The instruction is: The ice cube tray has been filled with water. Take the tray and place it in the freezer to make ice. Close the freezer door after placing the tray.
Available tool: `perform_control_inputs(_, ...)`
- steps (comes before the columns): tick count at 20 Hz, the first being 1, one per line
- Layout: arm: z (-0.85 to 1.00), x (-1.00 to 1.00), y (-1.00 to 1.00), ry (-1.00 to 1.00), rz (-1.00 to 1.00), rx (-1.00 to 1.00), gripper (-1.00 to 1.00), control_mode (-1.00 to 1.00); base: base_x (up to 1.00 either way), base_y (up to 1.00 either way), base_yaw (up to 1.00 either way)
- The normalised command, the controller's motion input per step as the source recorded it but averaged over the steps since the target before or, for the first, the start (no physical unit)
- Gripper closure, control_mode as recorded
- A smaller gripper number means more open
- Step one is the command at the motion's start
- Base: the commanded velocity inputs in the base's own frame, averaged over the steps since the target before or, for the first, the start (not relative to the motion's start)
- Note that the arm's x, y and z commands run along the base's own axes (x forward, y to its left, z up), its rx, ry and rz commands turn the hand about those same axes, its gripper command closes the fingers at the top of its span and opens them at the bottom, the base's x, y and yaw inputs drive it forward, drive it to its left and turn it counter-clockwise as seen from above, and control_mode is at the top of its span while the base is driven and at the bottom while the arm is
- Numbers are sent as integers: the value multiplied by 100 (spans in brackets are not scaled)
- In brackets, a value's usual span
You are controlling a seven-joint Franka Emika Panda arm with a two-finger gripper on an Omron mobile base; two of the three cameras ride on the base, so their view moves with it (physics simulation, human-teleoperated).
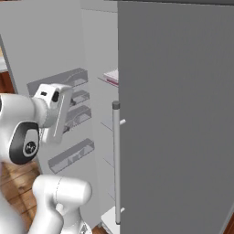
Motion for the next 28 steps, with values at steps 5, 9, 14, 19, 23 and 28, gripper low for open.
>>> perform_control_inputs(5, 0, -9, 0, -1, -2, 0, -100, 100, -39, 0, -9)
perform_control_inputs(9, 0, 0, 0, 0, 0, 0, -100, 100, -56, 0, -17)
perform_control_inputs(14, 0, 0, 0, 0, 0, 0, -100, 100, -55, 7, -25)
perform_control_inputs(19, 0, 0, 0, 0, 0, 0, -100, 100, -33, 28, -33)
perform_control_inputs(23, 0, 0, 0, 0, 0, 0, -100, 100, -23, 37, -41)
perform_control_inputs(28, 0, 0, 0, 0, 0, 0, -100, 100, -9, 46, -43)
